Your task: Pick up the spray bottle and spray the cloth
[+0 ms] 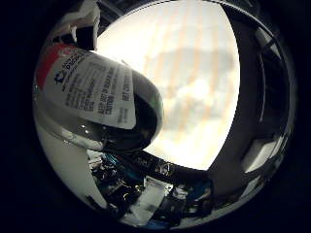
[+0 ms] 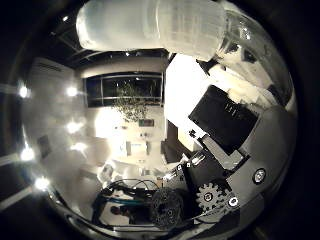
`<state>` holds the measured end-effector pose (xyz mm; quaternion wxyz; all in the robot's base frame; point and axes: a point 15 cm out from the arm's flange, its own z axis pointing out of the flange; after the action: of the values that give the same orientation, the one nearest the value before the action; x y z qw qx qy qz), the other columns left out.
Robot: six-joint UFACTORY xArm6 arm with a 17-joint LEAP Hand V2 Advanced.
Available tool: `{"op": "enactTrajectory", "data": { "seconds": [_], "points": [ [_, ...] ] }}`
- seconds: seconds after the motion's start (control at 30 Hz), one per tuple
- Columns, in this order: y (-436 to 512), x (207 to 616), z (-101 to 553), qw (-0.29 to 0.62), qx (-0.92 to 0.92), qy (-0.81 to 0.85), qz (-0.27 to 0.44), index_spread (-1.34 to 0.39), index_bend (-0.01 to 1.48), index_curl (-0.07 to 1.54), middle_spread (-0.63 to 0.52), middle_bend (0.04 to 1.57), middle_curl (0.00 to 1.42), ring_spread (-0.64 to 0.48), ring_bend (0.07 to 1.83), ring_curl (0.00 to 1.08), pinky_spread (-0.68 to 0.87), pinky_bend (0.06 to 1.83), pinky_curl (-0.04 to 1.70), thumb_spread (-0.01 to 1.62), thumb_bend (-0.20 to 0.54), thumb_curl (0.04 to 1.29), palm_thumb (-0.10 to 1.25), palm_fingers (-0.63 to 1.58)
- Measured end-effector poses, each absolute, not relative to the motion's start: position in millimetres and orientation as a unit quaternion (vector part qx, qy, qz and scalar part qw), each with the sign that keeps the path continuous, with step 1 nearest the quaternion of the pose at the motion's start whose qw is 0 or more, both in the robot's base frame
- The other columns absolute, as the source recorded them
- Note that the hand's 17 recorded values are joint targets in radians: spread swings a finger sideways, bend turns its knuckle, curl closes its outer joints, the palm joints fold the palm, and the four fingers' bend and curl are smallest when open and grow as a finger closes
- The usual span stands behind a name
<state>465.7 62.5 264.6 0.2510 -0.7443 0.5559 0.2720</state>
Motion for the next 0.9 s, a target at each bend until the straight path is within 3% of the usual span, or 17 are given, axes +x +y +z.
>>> {"op": "enactTrajectory", "data": {
  "seconds": [0.47, 0.9],
  "points": [
    [198, 417, 259, 0.053, -0.856, 0.444, 0.259, -0.21, 1.15, 0.68, -0.06, 1.33, 0.56, -0.14, 1.46, 0.54, -0.19, 1.07, 1.1, 0.83, -0.017, 0.8, 1.05, 1.22],
    [231, 401, 254, -0.083, -0.864, 0.411, 0.278, -0.2, 1.15, 0.68, -0.06, 1.33, 0.56, -0.14, 1.45, 0.55, -0.2, 1.04, 1.16, 0.83, -0.016, 0.81, 1.04, 1.22]
  ]
}}
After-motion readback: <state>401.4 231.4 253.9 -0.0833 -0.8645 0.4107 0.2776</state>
